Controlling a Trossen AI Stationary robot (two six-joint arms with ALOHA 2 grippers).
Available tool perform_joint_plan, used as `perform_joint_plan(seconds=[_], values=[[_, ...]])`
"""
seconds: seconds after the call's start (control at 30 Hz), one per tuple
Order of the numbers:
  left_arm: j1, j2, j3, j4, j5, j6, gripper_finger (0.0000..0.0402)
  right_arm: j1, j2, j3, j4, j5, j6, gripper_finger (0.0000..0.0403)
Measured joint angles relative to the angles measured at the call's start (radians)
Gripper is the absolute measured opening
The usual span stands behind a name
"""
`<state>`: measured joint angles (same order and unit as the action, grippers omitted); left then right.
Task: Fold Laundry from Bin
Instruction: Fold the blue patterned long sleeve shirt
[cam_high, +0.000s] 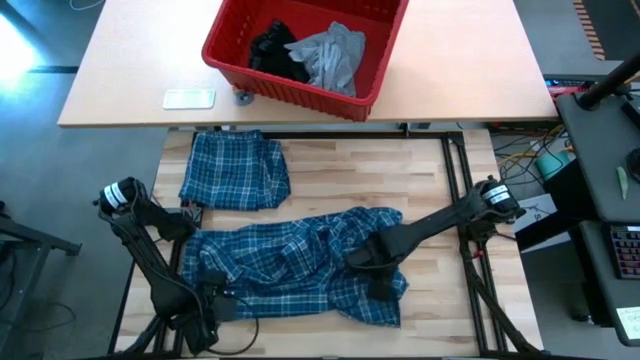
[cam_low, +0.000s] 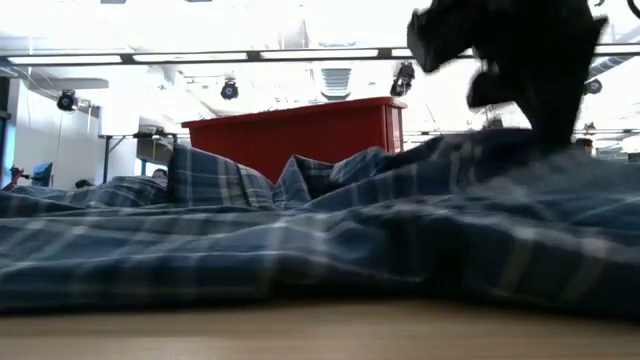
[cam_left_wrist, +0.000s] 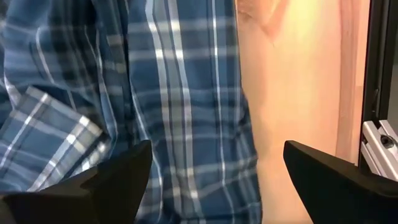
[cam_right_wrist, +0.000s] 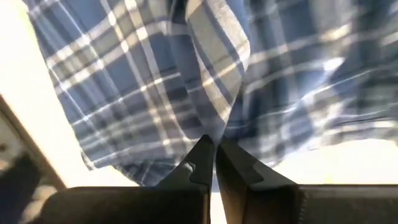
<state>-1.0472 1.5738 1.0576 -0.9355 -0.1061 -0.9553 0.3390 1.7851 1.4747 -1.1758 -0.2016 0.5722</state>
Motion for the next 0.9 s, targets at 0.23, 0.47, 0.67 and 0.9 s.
perform_joint_plan(seconds=[0.23, 0.47, 0.67, 0.9], values=[[0.012, 0.000, 0.000, -0.012, -0.024, 0.048, 0.0345, -0.061, 0.000, 0.085, 0.000, 0.149, -0.161, 0.0009], [0.024, 0.000, 0.000, -0.106, -0.074, 0.087, 0.0345, -0.132, 0.042, 0.049, 0.061, 0.217, -0.275, 0.0017], [0.024, 0.006, -0.021, -0.098, -0.119, 0.130, 0.0345, -0.138, 0.115, 0.013, 0.069, 0.228, -0.276, 0.0094], [0.033, 0.048, -0.113, 0.028, -0.131, 0.161, 0.0345, -0.116, 0.127, 0.018, 0.017, 0.227, -0.180, 0.0196]])
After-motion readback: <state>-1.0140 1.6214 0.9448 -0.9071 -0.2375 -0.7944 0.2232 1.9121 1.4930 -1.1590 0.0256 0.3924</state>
